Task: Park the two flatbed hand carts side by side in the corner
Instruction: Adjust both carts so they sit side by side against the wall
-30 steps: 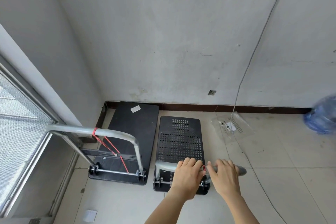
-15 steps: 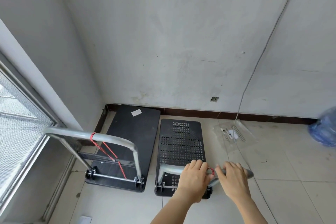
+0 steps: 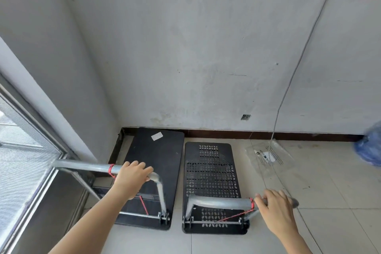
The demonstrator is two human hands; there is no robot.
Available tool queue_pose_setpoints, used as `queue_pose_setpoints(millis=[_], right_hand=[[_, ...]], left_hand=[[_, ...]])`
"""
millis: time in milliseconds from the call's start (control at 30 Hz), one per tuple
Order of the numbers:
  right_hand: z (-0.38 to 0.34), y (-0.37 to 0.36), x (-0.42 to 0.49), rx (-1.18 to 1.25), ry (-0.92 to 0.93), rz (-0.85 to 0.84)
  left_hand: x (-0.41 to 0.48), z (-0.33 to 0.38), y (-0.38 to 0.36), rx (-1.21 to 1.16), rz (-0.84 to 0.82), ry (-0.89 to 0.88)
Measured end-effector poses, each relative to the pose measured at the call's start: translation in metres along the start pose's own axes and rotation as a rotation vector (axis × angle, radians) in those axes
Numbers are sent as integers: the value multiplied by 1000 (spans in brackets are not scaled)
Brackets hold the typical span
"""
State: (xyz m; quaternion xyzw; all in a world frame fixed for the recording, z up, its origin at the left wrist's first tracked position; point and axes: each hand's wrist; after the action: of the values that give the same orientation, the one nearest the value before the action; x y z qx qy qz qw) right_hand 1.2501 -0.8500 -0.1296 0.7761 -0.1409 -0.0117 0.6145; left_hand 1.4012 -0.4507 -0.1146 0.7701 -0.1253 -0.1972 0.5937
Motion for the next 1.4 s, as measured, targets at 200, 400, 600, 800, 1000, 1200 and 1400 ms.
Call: queue_pose_setpoints(millis=[200,400,600,800,1000,1200,1400], right_hand=[[-1,1,9,-13,-52,-67],[-5,2,17,-46,-88,-182],[-34,18,17,-76,-111,-184],[-223,1,62,179,209,-193],[-353,-58,73,46,368,-283],[-361,-79,76,-23,315,-152],[-365,-80,78,-39,285,-238]], left_hand=[[19,19,-4,-31,40,-27],[31,41,3,-115,129,-37],[11,-1,6,-282,307,5],[-50,-104,-24,-331,186,360],[-48,-121,-25,-323,255,322],[-34,-131,-33,-373,278,346],[-34,-133,-35,-409,244,345]])
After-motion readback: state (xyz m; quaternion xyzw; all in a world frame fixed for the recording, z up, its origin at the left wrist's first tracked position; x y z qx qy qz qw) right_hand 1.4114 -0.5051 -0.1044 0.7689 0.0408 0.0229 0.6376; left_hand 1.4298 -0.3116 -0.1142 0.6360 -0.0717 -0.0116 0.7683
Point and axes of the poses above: each hand's wrist, its own x-axis towards the middle knuckle, its own y-axis out of the back of the hand, z = x × y, and after that the axes turned 4 degrees about y, right-handed
